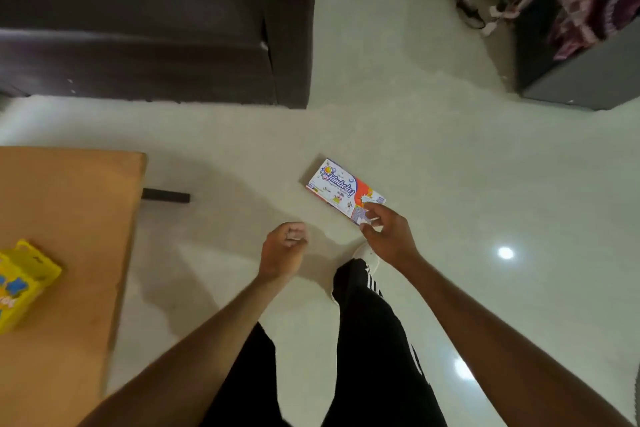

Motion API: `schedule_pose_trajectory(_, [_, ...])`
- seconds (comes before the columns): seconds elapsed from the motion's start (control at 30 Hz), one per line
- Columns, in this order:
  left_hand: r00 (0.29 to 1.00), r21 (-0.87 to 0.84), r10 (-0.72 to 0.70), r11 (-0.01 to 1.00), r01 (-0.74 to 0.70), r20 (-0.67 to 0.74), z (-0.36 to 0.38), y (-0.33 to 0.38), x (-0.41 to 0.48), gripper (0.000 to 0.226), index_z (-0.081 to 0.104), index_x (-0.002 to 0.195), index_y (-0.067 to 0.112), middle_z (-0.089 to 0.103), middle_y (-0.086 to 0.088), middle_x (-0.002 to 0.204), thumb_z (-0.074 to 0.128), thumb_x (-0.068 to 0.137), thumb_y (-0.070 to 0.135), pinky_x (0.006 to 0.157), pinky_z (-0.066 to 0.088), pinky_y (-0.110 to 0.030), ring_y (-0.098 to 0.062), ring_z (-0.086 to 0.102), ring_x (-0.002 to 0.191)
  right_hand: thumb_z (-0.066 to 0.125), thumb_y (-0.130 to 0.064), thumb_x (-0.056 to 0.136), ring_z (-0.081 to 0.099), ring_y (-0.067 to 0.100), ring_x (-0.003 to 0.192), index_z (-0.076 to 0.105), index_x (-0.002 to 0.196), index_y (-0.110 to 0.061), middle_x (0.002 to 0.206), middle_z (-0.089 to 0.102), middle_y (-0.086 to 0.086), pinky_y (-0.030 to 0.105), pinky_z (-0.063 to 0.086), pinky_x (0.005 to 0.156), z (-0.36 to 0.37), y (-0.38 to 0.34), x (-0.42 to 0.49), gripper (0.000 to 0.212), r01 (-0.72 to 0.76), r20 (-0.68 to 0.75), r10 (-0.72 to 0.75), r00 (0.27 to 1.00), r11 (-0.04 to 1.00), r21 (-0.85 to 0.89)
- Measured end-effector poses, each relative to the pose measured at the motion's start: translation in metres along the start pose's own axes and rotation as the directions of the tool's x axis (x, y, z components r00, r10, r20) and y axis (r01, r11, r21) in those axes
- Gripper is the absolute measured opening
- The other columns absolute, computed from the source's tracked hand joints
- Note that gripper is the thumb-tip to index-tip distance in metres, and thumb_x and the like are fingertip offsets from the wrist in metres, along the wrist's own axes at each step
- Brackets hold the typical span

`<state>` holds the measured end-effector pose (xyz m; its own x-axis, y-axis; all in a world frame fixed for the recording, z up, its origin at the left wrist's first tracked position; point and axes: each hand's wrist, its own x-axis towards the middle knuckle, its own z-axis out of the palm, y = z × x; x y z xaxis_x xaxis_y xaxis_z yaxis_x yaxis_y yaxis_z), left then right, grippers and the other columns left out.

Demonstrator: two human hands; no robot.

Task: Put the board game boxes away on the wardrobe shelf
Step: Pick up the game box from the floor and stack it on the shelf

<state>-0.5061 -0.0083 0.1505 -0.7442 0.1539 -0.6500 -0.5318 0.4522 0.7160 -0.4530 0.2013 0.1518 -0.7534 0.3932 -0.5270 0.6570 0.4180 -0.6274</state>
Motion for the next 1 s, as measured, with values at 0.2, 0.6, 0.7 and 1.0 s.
schedule_pose_trajectory(0.2, [0.970, -0.030, -0.242, 0.970, 0.242, 0.019, 0.123, -0.068, 0.182, 0.027, 0.065, 0.102, 0.016, 0.072, -0.011, 0.101, 0.070, 0.076, 0.011, 0.083, 0.049, -0.025, -0.020, 0.067, 0.093, 0.065, -0.020, 0.080, 0.059, 0.028, 0.113, 0.053, 0.131, -0.019, 0.125, 0.062, 0.007, 0.041, 0.050, 0.093, 0.038, 0.111, 0.216, 0.052, -0.003, 0.154, 0.039, 0.987, 0.974, -0.228])
schedule_pose_trajectory(0.6, [0.836, -0.357, -0.541, 0.801, 0.480, -0.091, 0.293, -0.238, 0.455, 0.063, 0.052, 0.123, 0.005, 0.068, -0.008, 0.116, 0.077, 0.065, 0.013, 0.091, 0.053, -0.043, -0.026, 0.067, 0.097, 0.067, -0.025, 0.073, 0.051, 0.038, 0.117, 0.044, 0.129, -0.017, 0.125, 0.054, 0.015, 0.045, 0.047, 0.094, 0.202, 0.305, 0.499, 0.061, -0.028, 0.210, 0.103, 0.972, 0.943, -0.333])
schedule_pose_trajectory(0.7, [0.875, -0.312, -0.457, 0.864, 0.394, -0.159, 0.292, -0.240, 0.457, 0.067, 0.059, 0.116, 0.007, 0.072, -0.006, 0.107, 0.068, 0.051, 0.016, 0.074, 0.055, -0.029, -0.025, 0.070, 0.096, 0.064, -0.022, 0.071, 0.056, 0.035, 0.107, 0.054, 0.117, -0.023, 0.114, 0.058, 0.011, 0.039, 0.050, 0.088, 0.203, 0.310, 0.498, 0.047, -0.029, 0.220, 0.092, 0.971, 0.962, -0.273])
schedule_pose_trajectory(1.0, [0.994, 0.111, -0.112, 0.988, 0.110, 0.013, 0.211, -0.091, 0.382, 0.054, 0.055, 0.111, 0.022, 0.064, -0.009, 0.113, 0.066, 0.059, 0.010, 0.068, 0.055, -0.020, -0.015, 0.067, 0.090, 0.062, -0.009, 0.073, 0.063, 0.012, 0.069, 0.063, 0.106, -0.025, 0.089, 0.068, -0.006, 0.022, 0.056, 0.055, 0.093, 0.222, 0.361, 0.037, -0.203, 0.040, 0.200, 0.979, 0.933, 0.298])
